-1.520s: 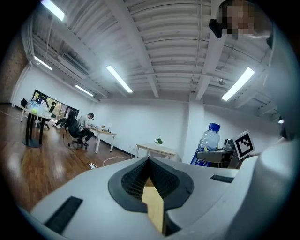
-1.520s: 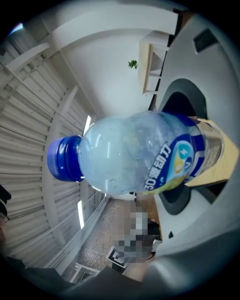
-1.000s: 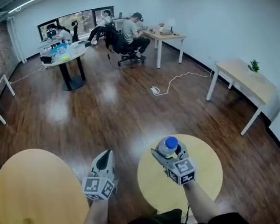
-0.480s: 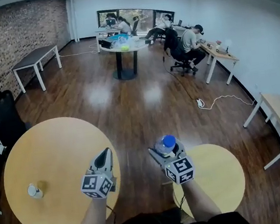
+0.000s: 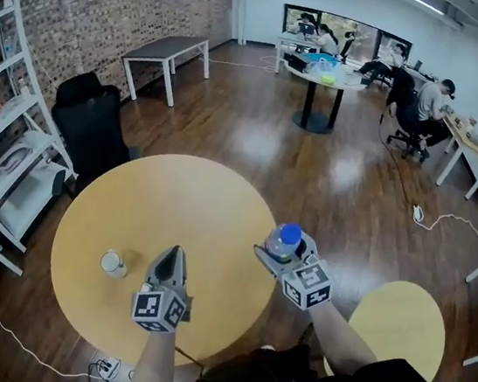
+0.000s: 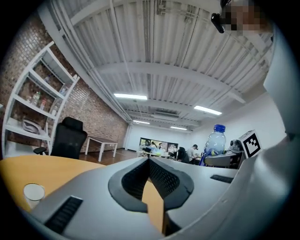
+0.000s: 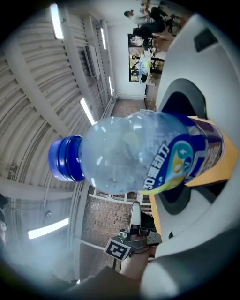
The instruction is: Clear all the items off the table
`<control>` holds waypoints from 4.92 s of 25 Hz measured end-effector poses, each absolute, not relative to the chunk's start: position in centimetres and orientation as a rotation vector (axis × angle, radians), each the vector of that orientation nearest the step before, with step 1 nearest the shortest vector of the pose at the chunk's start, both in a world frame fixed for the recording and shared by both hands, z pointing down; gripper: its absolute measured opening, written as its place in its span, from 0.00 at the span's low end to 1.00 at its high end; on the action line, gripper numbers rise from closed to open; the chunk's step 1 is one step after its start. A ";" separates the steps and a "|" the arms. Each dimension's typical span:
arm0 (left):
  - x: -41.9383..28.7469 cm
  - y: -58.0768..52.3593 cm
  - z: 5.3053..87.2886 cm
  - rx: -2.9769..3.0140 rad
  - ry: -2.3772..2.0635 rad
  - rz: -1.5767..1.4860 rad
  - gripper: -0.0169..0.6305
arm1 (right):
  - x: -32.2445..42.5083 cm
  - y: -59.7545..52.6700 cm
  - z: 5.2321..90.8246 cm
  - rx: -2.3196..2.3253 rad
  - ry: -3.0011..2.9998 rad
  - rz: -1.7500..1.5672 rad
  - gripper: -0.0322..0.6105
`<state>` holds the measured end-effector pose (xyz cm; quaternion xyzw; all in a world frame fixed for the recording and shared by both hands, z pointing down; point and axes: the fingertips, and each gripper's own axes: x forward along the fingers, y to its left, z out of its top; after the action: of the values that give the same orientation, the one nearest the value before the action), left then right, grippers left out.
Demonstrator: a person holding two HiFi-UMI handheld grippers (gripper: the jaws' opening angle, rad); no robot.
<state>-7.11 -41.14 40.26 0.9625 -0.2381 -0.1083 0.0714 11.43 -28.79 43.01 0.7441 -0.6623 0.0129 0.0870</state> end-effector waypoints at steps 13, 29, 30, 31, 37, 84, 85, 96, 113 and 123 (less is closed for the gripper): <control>-17.3 -48.5 44.0 2.759 -1.136 -0.263 0.03 | 4.8 -43.6 47.1 1.875 -2.250 0.106 0.65; -16.0 -51.8 51.9 2.618 -1.182 -0.021 0.03 | 3.5 -49.3 57.1 1.695 -2.296 0.342 0.65; -16.0 -51.9 52.5 2.607 -1.184 -0.006 0.03 | 3.4 -49.4 57.9 1.689 -2.291 0.349 0.65; -16.0 -51.9 53.1 2.596 -1.187 0.011 0.03 | 3.3 -49.4 58.7 1.682 -2.287 0.356 0.65; -16.0 -51.5 56.3 2.529 -1.203 0.069 0.03 | 2.8 -49.3 63.0 1.639 -2.268 0.437 0.65; -24.3 -43.1 49.0 2.686 -1.118 -0.184 0.03 | 0.3 -37.8 51.0 2.072 -2.297 0.132 0.53; -24.5 -42.6 48.9 2.688 -1.115 -0.185 0.03 | 0.1 -37.3 50.2 2.089 -2.317 0.127 0.53; -28.4 -41.1 45.9 2.702 -1.185 -0.319 0.03 | -2.7 -35.2 45.7 2.141 -2.282 -0.035 0.14; -29.2 -39.9 44.7 2.808 -1.192 -0.274 0.03 | -4.6 -34.3 42.8 2.043 -2.346 -0.079 0.05; -31.4 -40.4 44.4 2.802 -1.245 -0.276 0.03 | -6.7 -35.4 43.3 1.983 -2.394 -0.051 0.05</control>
<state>-31.36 -40.37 44.35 0.9097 -0.4042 -0.0897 0.0317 -6.74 -35.41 43.26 0.6378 -0.7699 -0.0163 0.0160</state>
